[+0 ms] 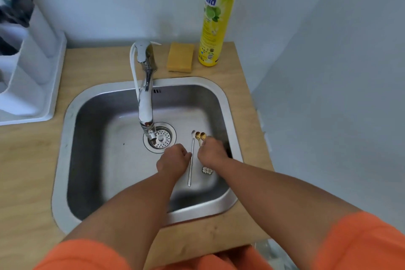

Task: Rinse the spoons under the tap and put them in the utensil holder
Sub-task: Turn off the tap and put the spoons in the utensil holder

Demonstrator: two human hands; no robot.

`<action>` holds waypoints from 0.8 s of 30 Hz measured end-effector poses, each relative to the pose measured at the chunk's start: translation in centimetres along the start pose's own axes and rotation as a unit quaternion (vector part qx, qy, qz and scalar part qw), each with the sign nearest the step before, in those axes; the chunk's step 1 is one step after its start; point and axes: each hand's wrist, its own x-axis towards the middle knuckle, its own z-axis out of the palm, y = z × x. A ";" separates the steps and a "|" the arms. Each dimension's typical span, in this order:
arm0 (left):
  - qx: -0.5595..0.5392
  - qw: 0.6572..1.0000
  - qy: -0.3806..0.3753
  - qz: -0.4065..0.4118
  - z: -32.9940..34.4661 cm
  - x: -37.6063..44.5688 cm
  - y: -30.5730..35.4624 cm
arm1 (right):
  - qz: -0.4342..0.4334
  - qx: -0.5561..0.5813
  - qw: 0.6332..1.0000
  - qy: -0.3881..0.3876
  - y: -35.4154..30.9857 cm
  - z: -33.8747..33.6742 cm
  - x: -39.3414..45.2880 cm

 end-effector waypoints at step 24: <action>0.100 0.993 -0.041 -0.043 -0.7 -1.1 -1.8 | 0.031 -0.100 0.994 -0.015 -0.1 2.3 1.7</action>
